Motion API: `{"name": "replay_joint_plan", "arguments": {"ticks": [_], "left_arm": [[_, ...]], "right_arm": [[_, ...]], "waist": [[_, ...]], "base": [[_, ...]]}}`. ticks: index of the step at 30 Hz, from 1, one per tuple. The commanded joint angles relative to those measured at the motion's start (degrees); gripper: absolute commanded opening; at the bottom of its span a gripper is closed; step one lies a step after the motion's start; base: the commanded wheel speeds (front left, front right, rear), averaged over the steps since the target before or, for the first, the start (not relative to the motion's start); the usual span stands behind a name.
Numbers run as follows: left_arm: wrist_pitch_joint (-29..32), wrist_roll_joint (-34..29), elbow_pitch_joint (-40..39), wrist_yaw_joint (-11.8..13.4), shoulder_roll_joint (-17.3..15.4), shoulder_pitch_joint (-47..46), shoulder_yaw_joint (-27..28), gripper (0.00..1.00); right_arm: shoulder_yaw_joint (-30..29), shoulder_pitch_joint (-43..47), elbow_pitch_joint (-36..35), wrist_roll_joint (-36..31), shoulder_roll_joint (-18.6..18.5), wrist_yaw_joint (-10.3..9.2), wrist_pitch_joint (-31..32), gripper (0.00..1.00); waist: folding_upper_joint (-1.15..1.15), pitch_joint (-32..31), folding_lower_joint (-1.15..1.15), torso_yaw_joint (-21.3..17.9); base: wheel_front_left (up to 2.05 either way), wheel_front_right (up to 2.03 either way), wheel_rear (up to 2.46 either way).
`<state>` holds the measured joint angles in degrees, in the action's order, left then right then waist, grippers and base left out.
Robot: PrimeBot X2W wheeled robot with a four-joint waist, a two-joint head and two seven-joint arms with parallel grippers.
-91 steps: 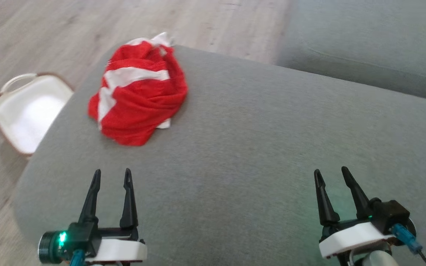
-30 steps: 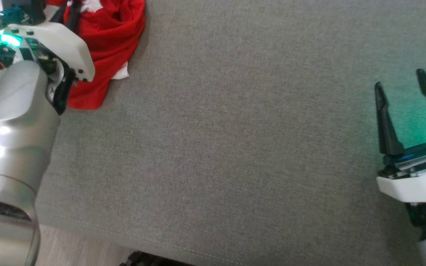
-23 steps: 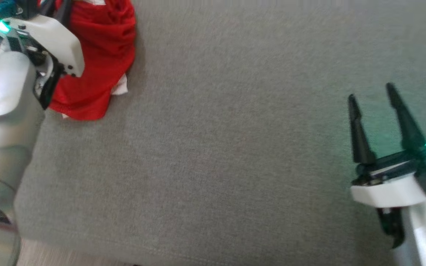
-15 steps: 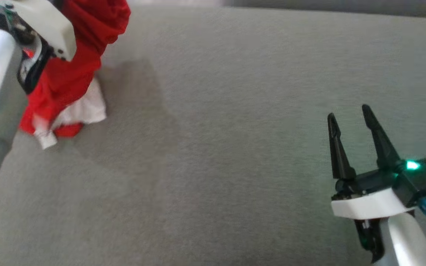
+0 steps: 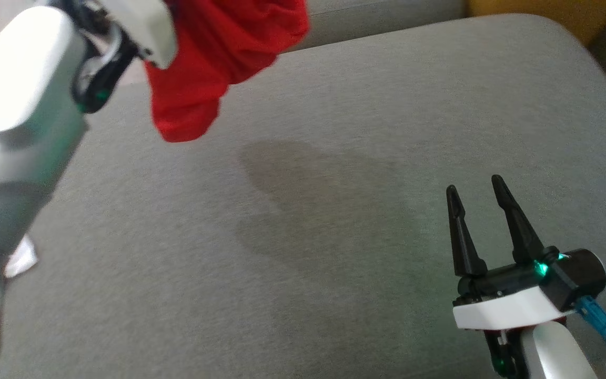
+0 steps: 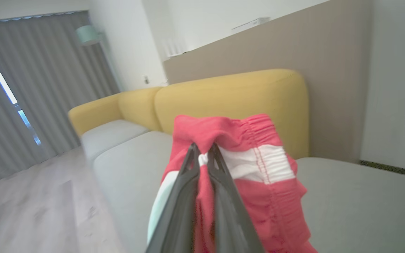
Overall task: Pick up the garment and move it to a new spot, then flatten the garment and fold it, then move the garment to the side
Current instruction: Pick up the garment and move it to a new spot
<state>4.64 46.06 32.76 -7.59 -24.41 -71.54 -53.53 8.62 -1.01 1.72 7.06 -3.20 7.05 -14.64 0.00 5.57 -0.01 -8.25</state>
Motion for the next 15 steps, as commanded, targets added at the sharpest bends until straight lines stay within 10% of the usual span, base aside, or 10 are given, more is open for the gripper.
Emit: {"name": "replay_joint_plan", "arguments": {"ticks": [1, 15], "left_arm": [[0.1, 0.5, -1.5, 0.1, -1.0, -4.6, 2.0, 0.00], [-8.6, 7.4, 5.5, 0.1, 8.1, 10.6, -8.3, 0.00]], "right_arm": [[1.3, -1.5, -1.8, 0.4, 0.3, 0.44, -0.4, 1.00], [3.2, -2.7, -4.0, 5.2, 0.3, 0.44, -0.4, 1.00]], "waist": [[0.00, -0.9, 0.01, -4.0], [0.00, 3.6, 0.01, -3.4]], "base": [[0.00, 0.00, 0.00], [0.00, 0.00, 0.00]]}}
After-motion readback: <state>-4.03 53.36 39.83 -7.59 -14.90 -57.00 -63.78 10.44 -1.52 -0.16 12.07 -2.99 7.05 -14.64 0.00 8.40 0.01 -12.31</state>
